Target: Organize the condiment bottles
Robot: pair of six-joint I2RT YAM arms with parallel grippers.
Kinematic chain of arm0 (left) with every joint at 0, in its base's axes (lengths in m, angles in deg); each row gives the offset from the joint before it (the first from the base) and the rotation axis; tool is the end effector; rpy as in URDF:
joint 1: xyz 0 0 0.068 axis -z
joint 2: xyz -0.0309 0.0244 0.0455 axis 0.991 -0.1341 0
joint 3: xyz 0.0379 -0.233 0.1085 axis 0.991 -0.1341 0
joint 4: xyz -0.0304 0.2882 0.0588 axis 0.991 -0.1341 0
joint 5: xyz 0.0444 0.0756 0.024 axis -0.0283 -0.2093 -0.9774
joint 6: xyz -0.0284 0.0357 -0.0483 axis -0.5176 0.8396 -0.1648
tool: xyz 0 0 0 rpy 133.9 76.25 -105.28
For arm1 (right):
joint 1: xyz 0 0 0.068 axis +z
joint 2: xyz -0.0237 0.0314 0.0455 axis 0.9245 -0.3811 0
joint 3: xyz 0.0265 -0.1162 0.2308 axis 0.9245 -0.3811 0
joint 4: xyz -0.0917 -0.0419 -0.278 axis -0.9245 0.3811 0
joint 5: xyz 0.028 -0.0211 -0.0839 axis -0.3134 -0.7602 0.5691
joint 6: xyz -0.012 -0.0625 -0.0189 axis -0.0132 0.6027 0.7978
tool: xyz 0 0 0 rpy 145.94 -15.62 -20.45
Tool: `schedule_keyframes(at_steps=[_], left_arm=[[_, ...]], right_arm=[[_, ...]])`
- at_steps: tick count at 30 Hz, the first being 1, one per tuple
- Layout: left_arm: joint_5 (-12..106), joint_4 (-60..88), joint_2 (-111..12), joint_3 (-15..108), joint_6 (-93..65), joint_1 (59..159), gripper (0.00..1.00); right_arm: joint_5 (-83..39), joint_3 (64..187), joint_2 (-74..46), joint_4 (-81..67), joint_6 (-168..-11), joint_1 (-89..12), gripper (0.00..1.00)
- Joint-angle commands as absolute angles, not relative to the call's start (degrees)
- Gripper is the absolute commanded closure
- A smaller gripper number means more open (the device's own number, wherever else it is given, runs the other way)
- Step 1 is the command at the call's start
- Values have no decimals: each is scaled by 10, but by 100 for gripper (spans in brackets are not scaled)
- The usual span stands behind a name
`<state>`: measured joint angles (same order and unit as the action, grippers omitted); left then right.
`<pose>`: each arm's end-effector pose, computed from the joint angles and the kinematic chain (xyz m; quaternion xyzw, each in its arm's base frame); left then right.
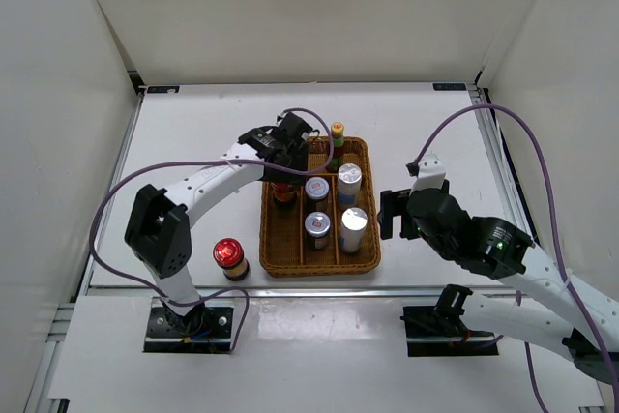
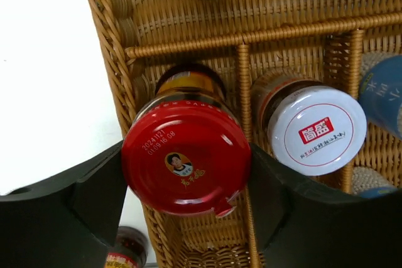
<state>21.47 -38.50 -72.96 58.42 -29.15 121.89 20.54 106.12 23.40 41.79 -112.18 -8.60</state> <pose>0.3158 -0.2409 0.2346 0.0753 0.9633 0.0064 0.2576 0.1256 0.1510 0.3362 -0.0898 0.8600 0.1069 0.4908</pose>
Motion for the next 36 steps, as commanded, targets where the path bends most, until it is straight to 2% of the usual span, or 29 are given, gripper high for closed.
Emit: schedule_keyframes(at_steps=[1,2,3,7,11,13,17,22,28,36], left_arm=[[204,-359,-712,590,-296,1218,15],[197,-373,-702,597,-289,1218,4],[188,-382,-685,603,-281,1225,0],[122,-439,-597,625,-256,1240,0],[134,-485,-467,594,-249,1253,0],[158,-533,-402,567,-286,1253,0],[209,-647,-363,494,-393,1253,0],[244,-655,-290,386,-498,1258,0],[208,-650,-277,335,-596,1258,0],[243,-599,-329,236,-651,1258,0]], right_arm=[[219,1069,234,413,-1122,-84,2],[219,1069,234,413,-1122,-84,2],[219,1069,234,413,-1122,-84,2],[219,1063,240,413,-1122,-84,1],[219,1057,240,413,-1122,-84,1],[219,1057,240,413,-1122,-84,1],[219,1057,221,391,-1122,-84,1],[208,1063,172,372,-1100,-84,1],[190,1077,148,354,-1095,-84,1],[184,1070,168,354,-1095,-84,1]])
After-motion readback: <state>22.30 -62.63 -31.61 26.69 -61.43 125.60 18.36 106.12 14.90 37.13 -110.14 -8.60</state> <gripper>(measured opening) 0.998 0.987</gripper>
